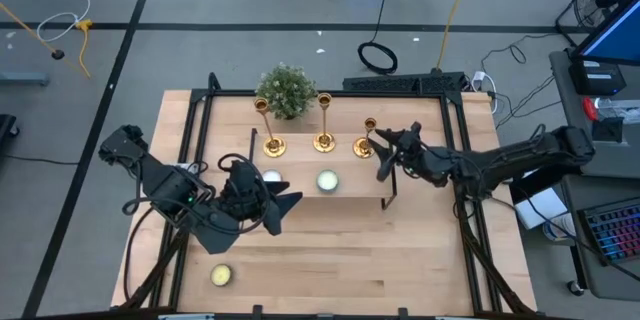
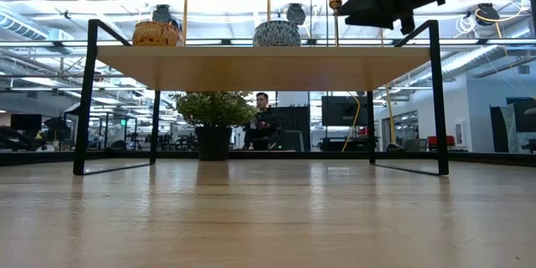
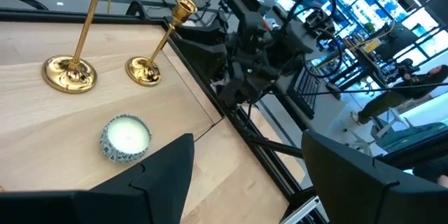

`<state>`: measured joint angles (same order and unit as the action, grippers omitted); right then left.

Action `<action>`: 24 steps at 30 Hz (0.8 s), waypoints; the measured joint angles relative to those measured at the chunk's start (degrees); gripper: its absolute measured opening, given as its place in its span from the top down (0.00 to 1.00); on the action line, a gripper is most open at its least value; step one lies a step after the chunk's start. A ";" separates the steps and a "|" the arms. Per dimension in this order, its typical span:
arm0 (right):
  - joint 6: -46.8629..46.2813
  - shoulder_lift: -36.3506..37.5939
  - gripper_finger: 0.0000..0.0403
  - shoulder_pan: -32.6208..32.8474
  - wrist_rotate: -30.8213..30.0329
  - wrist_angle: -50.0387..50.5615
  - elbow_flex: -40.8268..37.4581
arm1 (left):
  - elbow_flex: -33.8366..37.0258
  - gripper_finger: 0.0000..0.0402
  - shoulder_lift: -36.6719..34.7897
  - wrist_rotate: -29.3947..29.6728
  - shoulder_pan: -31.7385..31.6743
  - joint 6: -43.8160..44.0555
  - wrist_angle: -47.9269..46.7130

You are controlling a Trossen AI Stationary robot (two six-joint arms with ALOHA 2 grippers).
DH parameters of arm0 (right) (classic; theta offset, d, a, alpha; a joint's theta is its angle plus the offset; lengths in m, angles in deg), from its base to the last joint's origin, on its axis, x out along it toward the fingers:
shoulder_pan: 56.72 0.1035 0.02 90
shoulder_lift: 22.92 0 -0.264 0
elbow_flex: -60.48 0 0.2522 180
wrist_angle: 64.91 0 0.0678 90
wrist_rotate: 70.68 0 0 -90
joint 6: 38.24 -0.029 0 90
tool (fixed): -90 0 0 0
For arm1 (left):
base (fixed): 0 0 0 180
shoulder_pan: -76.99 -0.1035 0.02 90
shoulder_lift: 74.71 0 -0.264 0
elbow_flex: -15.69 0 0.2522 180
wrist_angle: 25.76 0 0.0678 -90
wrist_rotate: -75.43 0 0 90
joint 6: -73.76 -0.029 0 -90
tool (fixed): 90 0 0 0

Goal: Stock candles and holders on shelf
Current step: Align the gold candle holder with the other gold candle holders on the shelf

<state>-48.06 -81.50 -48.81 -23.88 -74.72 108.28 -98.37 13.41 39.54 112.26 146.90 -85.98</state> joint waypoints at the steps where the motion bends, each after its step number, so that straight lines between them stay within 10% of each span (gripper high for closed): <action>1: -0.27 0.02 0.60 0.48 0.02 0.02 0.00 | 0.00 0.33 0.00 -0.01 0.00 0.00 0.00; 15: -4.50 -0.02 0.67 4.66 3.02 2.27 0.00 | 0.00 0.33 0.00 -0.04 0.07 0.00 0.00; 24: -4.50 -0.23 0.96 3.03 4.06 2.42 0.00 | 0.00 0.33 0.00 -0.11 0.09 -0.83 0.00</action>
<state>-52.56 -81.74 -45.78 -19.82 -72.29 108.28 -98.37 13.41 39.43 112.35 146.07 -85.98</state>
